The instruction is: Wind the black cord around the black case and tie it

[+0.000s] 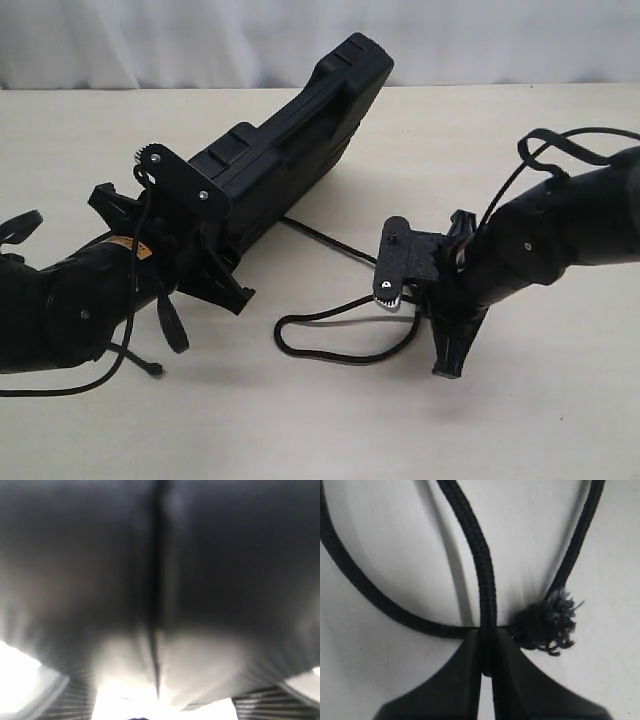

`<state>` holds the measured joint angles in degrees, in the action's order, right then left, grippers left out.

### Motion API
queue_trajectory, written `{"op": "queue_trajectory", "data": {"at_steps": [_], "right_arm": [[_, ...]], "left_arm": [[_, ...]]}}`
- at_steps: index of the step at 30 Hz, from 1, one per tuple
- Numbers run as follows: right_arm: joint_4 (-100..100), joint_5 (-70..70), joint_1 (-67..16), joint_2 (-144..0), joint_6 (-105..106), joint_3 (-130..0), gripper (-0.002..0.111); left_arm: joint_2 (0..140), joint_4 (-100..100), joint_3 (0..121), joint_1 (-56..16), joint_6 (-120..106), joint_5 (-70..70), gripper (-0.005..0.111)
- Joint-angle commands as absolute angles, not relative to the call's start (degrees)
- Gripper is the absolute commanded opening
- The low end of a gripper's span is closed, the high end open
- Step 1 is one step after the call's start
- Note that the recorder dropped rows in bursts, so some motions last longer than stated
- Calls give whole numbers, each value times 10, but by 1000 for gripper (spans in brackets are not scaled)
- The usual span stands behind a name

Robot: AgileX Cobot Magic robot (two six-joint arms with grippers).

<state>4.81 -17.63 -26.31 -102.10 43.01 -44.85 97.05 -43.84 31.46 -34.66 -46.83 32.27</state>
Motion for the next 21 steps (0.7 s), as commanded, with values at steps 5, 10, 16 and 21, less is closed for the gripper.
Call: {"op": "queue_trajectory", "data": {"at_steps": [5, 10, 16, 21], "right_arm": [[-355, -223, -185, -954, 744, -443, 4], [-617, -289, -73, -938, 894, -443, 4], [-840, -421, 18, -938, 1038, -443, 4], [-875, -454, 20, -938, 1065, -443, 4]], "left_arm": [[966, -456, 314, -340, -462, 345, 0], [966, -456, 314, -340, -462, 345, 0], [966, -456, 314, -340, -462, 342, 0], [966, -442, 314, -340, -461, 337, 0]]}}
